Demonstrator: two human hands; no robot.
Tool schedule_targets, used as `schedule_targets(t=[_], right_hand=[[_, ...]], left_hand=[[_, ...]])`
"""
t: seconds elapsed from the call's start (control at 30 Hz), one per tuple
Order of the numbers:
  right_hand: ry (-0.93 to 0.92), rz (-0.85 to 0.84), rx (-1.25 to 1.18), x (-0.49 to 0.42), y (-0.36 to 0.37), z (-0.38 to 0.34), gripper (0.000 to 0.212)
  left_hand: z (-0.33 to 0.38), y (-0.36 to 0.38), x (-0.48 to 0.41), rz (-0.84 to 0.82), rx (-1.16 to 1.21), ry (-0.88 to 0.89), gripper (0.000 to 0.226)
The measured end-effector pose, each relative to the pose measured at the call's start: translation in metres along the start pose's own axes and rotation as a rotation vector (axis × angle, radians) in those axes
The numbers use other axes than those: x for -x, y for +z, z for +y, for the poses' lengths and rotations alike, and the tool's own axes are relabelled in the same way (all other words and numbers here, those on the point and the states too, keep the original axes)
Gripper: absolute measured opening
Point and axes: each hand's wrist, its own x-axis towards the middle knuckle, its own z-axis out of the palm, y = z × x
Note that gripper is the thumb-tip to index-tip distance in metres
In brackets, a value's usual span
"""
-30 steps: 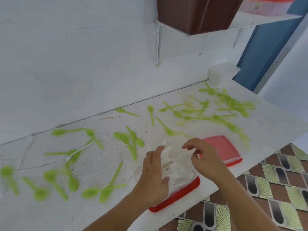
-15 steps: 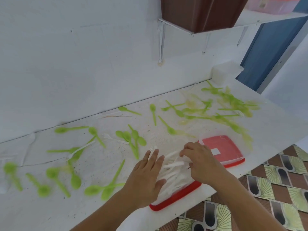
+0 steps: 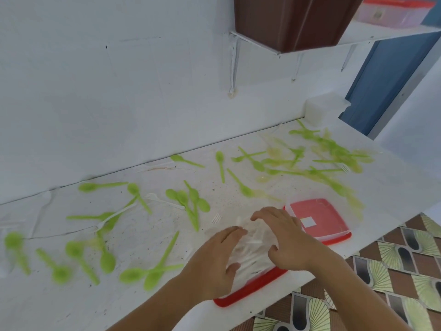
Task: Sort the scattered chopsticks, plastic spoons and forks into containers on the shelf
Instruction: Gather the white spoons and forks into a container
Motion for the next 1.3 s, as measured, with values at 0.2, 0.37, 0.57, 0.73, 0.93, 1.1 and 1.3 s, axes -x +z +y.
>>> schedule_targets(t=[0.2, 0.37, 0.57, 0.73, 0.93, 1.1, 1.3], right_hand=[[-0.051, -0.063, 0.205, -0.007, 0.015, -0.006, 0.067], [-0.041, -0.002, 0.33, -0.006, 0.014, -0.004, 0.056], [-0.156, 0.063, 0.14, -0.012, 0.019, -0.007, 0.038], [-0.155, 0.308, 0.186, -0.033, 0.035, 0.0, 0.04], [0.016, 0.274, -0.203, -0.038, 0.011, -0.016, 0.027], [0.102, 0.372, -0.499, -0.029, -0.022, -0.032, 0.023], [0.146, 0.539, -0.759, -0.029, -0.013, -0.031, 0.02]], left_hand=[[-0.01, -0.01, -0.007, 0.138, 0.129, 0.011, 0.055], [0.001, -0.008, -0.002, 0.171, -0.308, -0.058, 0.061], [-0.005, 0.01, 0.01, 0.041, -0.394, -0.158, 0.073], [-0.007, 0.003, 0.003, 0.189, -0.408, -0.1, 0.037], [-0.013, -0.024, -0.005, 0.209, -0.189, -0.206, 0.033], [-0.011, -0.041, -0.008, 0.321, -0.078, -0.212, 0.025], [0.0, -0.068, -0.022, 0.567, 1.123, -0.804, 0.046]])
